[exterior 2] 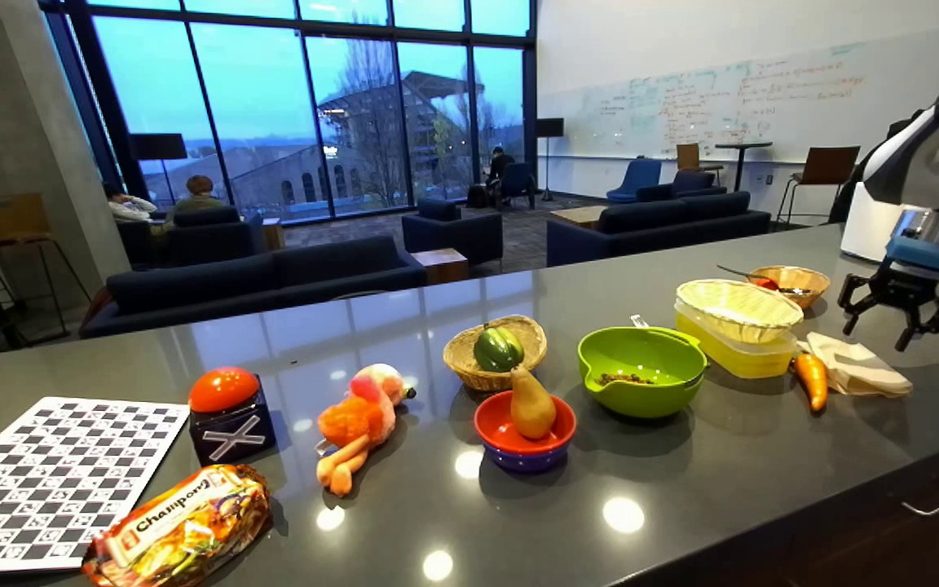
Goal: Use the brown paper to clean the carrot
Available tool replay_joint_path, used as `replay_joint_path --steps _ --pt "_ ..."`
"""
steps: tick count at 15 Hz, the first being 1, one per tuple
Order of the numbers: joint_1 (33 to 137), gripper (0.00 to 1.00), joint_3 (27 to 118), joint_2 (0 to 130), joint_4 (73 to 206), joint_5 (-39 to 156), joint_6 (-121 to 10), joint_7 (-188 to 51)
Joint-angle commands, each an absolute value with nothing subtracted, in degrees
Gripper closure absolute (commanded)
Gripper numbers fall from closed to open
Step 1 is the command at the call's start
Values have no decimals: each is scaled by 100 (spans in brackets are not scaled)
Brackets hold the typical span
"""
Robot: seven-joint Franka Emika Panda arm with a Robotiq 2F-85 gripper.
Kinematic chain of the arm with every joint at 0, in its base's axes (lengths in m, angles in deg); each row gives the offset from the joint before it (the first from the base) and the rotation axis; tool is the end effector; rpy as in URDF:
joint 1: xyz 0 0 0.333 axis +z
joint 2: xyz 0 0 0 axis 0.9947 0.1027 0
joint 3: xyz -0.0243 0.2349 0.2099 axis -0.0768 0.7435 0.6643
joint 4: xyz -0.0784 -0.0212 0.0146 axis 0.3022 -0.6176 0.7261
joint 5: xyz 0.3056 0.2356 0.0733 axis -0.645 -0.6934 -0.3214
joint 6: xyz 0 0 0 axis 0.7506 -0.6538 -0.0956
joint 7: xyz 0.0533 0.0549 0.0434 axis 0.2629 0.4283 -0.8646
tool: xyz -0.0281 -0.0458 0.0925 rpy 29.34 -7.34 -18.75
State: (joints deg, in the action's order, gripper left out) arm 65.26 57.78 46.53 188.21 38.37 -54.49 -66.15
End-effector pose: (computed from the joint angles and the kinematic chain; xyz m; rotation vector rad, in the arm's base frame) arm 0.3718 -0.2769 0.2996 -2.6091 1.2695 0.0395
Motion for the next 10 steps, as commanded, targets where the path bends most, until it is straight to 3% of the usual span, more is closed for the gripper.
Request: replay_joint_path --steps 1,10 --pt "6517 0 5805 3432 19392 4304 -5074 -6779" --pt "6610 0 6266 1730 19875 4704 -4089 -6740"
